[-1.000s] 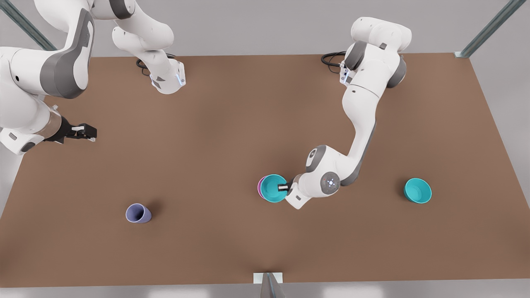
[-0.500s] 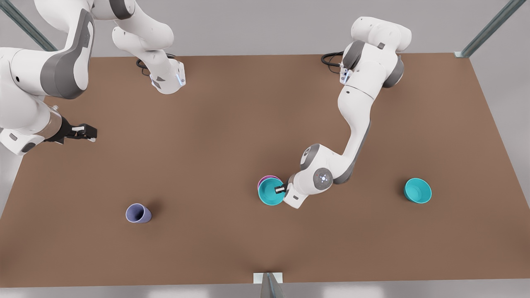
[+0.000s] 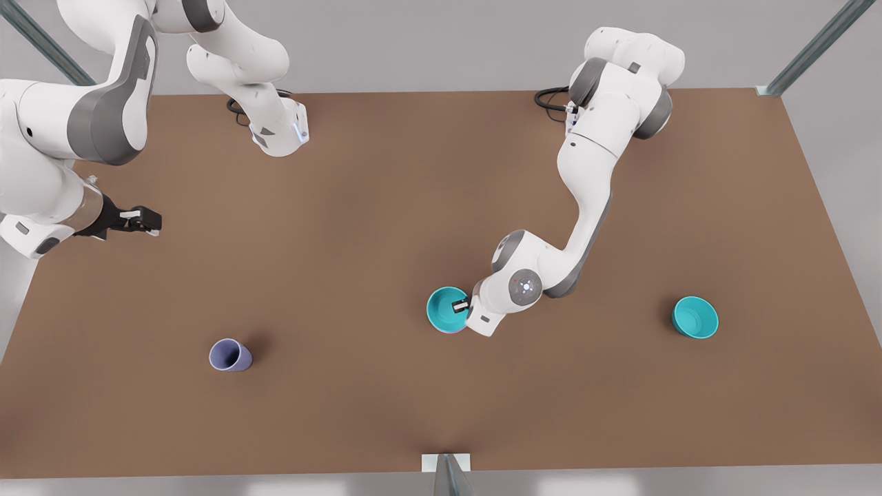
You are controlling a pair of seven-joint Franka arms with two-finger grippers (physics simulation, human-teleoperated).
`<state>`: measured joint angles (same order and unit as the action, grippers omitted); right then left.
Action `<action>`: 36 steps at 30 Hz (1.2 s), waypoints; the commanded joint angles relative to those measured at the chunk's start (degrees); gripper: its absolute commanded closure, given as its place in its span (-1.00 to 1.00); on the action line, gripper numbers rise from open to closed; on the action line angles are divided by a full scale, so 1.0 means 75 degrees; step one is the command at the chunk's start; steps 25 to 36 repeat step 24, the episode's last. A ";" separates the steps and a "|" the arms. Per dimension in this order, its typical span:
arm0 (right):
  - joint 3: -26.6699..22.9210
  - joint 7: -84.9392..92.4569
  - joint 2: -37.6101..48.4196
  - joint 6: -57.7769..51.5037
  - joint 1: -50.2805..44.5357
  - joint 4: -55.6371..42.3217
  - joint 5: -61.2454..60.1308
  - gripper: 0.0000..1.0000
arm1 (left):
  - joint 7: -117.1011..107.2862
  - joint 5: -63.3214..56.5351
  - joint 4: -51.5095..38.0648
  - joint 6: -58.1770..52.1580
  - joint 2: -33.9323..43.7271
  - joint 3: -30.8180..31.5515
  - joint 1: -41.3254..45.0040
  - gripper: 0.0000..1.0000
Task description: Stack the blue bowl on the pink bowl
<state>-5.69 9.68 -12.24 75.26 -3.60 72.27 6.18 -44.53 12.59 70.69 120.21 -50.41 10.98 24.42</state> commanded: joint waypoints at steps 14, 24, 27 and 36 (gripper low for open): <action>-0.0003 0.0022 0.0003 -0.0004 0.0070 0.0008 -0.0016 -1.00 | 0.4765 -0.0377 -0.0425 -0.6430 0.3159 -0.4476 -0.0162 -1.00; -0.0003 0.0034 0.0004 -0.0004 0.0070 0.0008 -0.0016 -1.00 | 0.4801 -0.1901 0.0501 -0.5564 0.5069 -0.0878 -0.3209 -1.00; -0.0003 0.0034 0.0004 -0.0004 0.0070 0.0008 -0.0016 -1.00 | 0.4801 -0.1901 0.0501 -0.5564 0.5069 -0.0878 -0.3209 -1.00; -0.0003 0.0034 0.0004 -0.0004 0.0070 0.0008 -0.0016 -1.00 | 0.4801 -0.1901 0.0501 -0.5564 0.5069 -0.0878 -0.3209 -1.00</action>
